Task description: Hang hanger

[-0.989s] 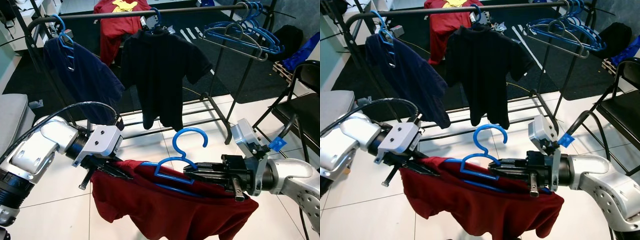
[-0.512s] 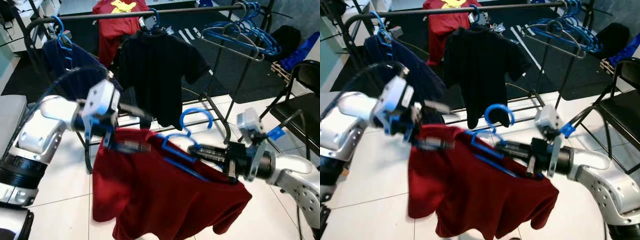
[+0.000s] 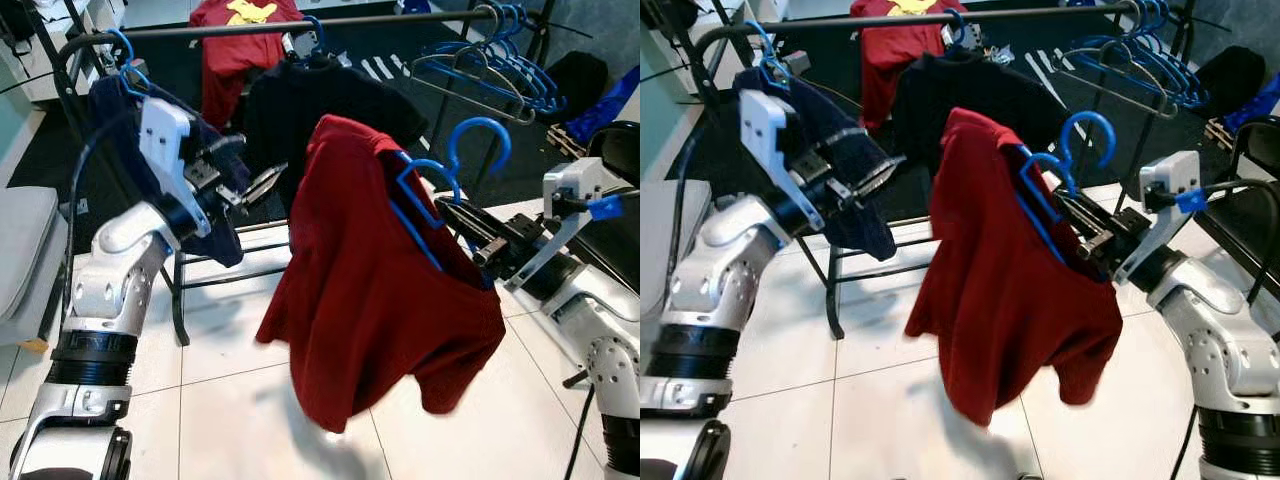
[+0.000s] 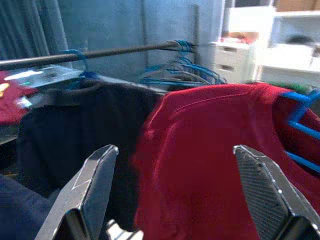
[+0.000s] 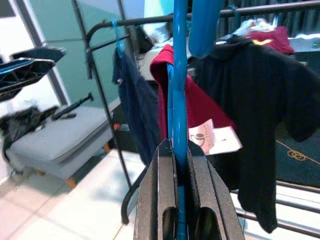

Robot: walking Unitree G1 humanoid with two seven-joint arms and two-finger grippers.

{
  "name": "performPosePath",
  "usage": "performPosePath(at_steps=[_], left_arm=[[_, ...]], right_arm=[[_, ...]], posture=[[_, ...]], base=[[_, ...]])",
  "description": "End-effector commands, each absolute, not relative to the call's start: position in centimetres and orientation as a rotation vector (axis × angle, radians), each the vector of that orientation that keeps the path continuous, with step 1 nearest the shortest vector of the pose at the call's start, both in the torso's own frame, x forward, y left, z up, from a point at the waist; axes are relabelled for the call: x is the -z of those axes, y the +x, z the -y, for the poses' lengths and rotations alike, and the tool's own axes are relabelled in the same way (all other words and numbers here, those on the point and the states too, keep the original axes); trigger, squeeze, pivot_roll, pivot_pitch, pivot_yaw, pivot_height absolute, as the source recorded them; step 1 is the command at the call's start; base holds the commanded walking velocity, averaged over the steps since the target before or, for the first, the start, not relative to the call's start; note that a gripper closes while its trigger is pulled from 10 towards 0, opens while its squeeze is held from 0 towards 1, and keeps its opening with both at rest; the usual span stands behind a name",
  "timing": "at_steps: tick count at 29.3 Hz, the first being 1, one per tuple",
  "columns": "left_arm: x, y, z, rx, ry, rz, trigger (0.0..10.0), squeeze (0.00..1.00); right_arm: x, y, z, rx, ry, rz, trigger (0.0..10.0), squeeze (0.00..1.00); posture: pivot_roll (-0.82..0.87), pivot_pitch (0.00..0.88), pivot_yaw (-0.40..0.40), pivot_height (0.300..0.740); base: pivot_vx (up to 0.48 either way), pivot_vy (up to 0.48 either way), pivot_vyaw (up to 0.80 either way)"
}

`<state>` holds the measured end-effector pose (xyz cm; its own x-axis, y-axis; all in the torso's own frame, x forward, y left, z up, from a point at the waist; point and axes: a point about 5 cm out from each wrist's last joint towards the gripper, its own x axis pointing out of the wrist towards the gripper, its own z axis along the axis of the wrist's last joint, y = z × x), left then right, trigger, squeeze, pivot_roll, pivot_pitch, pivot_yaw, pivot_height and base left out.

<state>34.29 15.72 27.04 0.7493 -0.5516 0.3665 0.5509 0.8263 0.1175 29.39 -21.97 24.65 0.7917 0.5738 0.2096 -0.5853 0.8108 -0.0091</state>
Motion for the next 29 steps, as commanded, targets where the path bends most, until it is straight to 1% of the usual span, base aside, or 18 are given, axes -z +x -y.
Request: performPosePath(at_steps=[1, 2, 3, 5, 6, 8, 9, 12, 14, 16, 18, 19, 20, 22, 26, 29], left_arm=[[-23.9, 33.6, -13.2, 0.543, -0.068, 0.271, 10.0, 0.0], [-23.9, 33.6, -13.2, 0.543, -0.068, 0.271, 10.0, 0.0], [-22.7, 32.9, -11.4, 0.497, -0.129, 0.22, 10.0, 0.0], [-22.7, 32.9, -11.4, 0.497, -0.129, 0.22, 10.0, 0.0], [-22.3, 32.4, -10.4, 0.451, -0.154, 0.207, 10.0, 0.0], [-22.3, 32.4, -10.4, 0.451, -0.154, 0.207, 10.0, 0.0], [-23.4, 32.3, -10.9, 0.352, -0.147, 0.28, 10.0, 0.0], [-23.9, 32.4, -11.4, 0.324, -0.143, 0.308, 10.0, 0.0], [-24.5, 32.4, -12.2, 0.263, -0.129, 0.342, 10.0, 0.0], [-24.5, 32.4, -12.2, 0.263, -0.129, 0.342, 10.0, 0.0], [-25.1, 32.4, -12.9, 0.193, -0.093, 0.368, 10.0, 0.0], [-25.1, 32.4, -12.9, 0.193, -0.093, 0.368, 10.0, 0.0], [-26.2, 32.4, -14.2, 0.11, -0.032, 0.424, 10.0, 0.0], [-26.8, 32.3, -14.8, 0.061, -0.019, 0.442, 10.0, 0.0], [-27.0, 31.9, -14.8, 0.02, -0.026, 0.435, 10.0, 0.0], [-26.9, 31.7, -14.5, 0.022, -0.033, 0.433, 10.0, 0.0]], right_arm=[[-25.9, 29.4, 20.9, -0.677, 0.112, 0.298, 0.0, 0.0], [-25.9, 29.4, 20.9, -0.677, 0.112, 0.298, 0.0, 0.0], [-26.1, 29.4, 19.4, -0.752, 0.16, 0.321, 0.0, 0.0], [-26.1, 29.4, 19.4, -0.752, 0.16, 0.321, 0.0, 0.0], [-26.1, 29.4, 18.2, -0.815, 0.197, 0.333, 0.0, 0.0], [-26.1, 29.4, 18.2, -0.815, 0.197, 0.333, 0.0, 0.0], [-25.9, 29.3, 16.0, -0.906, 0.253, 0.338, 0.0, 0.0], [-25.9, 29.3, 15.3, -0.929, 0.27, 0.338, 0.0, 0.0], [-25.6, 29.1, 14.1, -0.976, 0.292, 0.328, 0.0, 0.0], [-25.6, 29.1, 14.1, -0.976, 0.292, 0.328, 0.0, 0.0], [-25.2, 29.0, 13.6, -0.994, 0.302, 0.318, 0.0, 0.0], [-25.2, 29.0, 13.6, -0.994, 0.302, 0.318, 0.0, 0.0], [-24.8, 28.9, 13.3, -1.0, 0.312, 0.305, 0.0, 0.0], [-24.5, 29.0, 13.2, -0.996, 0.319, 0.296, 0.0, 0.0], [-24.3, 29.2, 13.4, -0.98, 0.327, 0.291, 0.0, 0.0], [-24.3, 29.3, 13.4, -0.981, 0.333, 0.293, 0.0, 0.0]], posture=[[-0.03, 0.176, 0.04, 0.74], [-0.03, 0.176, 0.04, 0.74], [-0.03, 0.175, 0.04, 0.74], [-0.03, 0.175, 0.04, 0.74], [-0.02, 0.173, 0.039, 0.74], [-0.02, 0.173, 0.039, 0.74], [-0.02, 0.179, 0.041, 0.74], [-0.02, 0.179, 0.041, 0.74], [-0.01, 0.179, 0.04, 0.74], [-0.01, 0.179, 0.04, 0.74], [-0.01, 0.179, 0.04, 0.74], [-0.01, 0.179, 0.04, 0.74], [-0.01, 0.181, 0.036, 0.74], [-0.01, 0.181, 0.036, 0.74], [-0.01, 0.182, 0.029, 0.74], [0.0, 0.183, 0.027, 0.74]], base=[[0.0, 0.0, 0.0], [0.0, 0.0, 0.0], [0.0, 0.0, 0.0], [0.0, 0.0, 0.0], [0.0, 0.0, 0.0], [0.0, 0.0, 0.0], [0.0, 0.0, 0.0], [0.0, 0.0, 0.0], [0.0, 0.0, 0.0], [0.0, 0.0, 0.0], [0.0, 0.0, 0.0], [0.0, 0.0, 0.0], [0.0, 0.0, 0.0], [0.0, 0.0, 0.0], [0.0, 0.0, 0.0], [0.0, 0.0, 0.0]])
